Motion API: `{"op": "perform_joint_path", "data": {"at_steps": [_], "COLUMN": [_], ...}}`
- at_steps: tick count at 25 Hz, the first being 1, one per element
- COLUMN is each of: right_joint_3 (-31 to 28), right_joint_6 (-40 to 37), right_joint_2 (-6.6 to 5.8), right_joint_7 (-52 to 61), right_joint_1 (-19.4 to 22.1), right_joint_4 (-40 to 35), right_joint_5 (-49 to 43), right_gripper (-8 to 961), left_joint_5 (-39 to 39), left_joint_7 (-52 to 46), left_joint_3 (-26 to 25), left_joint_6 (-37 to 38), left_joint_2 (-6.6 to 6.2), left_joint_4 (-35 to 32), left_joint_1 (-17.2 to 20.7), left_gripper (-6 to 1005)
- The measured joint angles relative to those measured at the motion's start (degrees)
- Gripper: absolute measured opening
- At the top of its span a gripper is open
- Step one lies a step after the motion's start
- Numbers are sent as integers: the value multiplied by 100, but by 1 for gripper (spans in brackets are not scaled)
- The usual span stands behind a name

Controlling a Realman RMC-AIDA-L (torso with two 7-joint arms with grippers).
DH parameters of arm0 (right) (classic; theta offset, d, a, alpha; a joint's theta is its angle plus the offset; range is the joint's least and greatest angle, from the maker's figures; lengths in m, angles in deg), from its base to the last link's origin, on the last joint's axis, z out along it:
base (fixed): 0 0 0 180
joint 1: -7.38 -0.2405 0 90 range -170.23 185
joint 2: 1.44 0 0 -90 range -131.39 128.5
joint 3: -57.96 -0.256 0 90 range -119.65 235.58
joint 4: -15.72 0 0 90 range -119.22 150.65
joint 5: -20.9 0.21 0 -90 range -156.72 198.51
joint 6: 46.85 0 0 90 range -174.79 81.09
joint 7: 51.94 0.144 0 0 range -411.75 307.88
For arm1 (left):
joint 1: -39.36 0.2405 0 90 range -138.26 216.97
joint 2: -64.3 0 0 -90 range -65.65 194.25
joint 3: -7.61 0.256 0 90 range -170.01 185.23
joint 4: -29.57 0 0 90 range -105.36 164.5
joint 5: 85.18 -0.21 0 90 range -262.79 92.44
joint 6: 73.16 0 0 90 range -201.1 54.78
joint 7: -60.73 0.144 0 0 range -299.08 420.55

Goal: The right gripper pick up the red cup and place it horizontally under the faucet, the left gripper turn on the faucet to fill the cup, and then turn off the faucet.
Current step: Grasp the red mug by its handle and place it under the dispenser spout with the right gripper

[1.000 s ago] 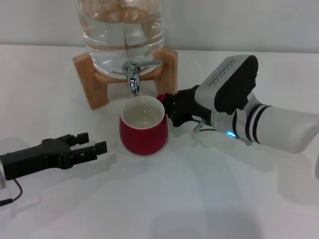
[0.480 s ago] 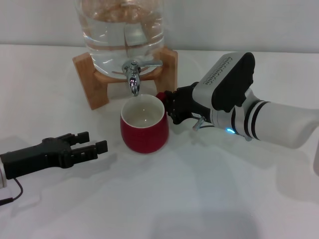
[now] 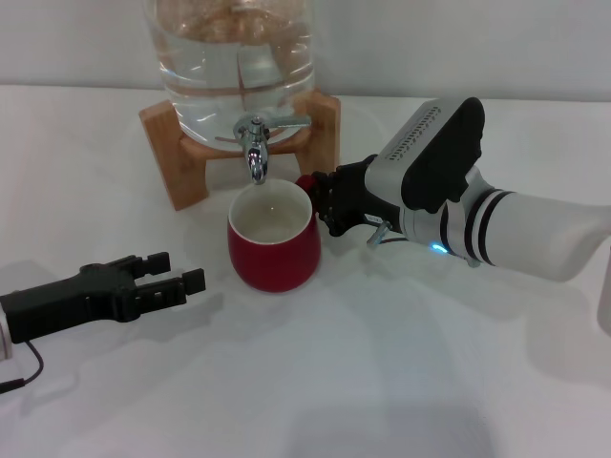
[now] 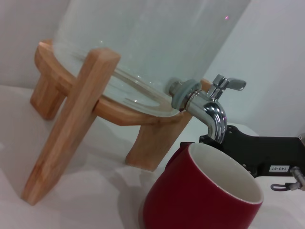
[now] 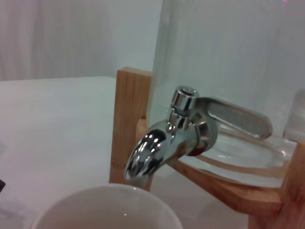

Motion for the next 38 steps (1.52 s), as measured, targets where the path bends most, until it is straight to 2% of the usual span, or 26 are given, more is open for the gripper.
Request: {"op": "perform_joint_path", "data": {"at_steps": [18,38], "right_joint_3": [203,41], "right_joint_6": [-12,38], "right_joint_2": [1,0], "right_joint_7": [43,78], "right_joint_1": [-95,24], "right_joint_4": [-83,-59], "right_joint_5": [0,0], "right_gripper": [247,273], "left_joint_5": [9,-2], "left_joint_7": [-3,-16], "left_joint_3": [3,6], "left_joint_6": [-1,-1], "left_joint_2": [0,0], "left_joint_4": [0,2], "left_joint_1": [0,0], "left_gripper": [887,887]}}
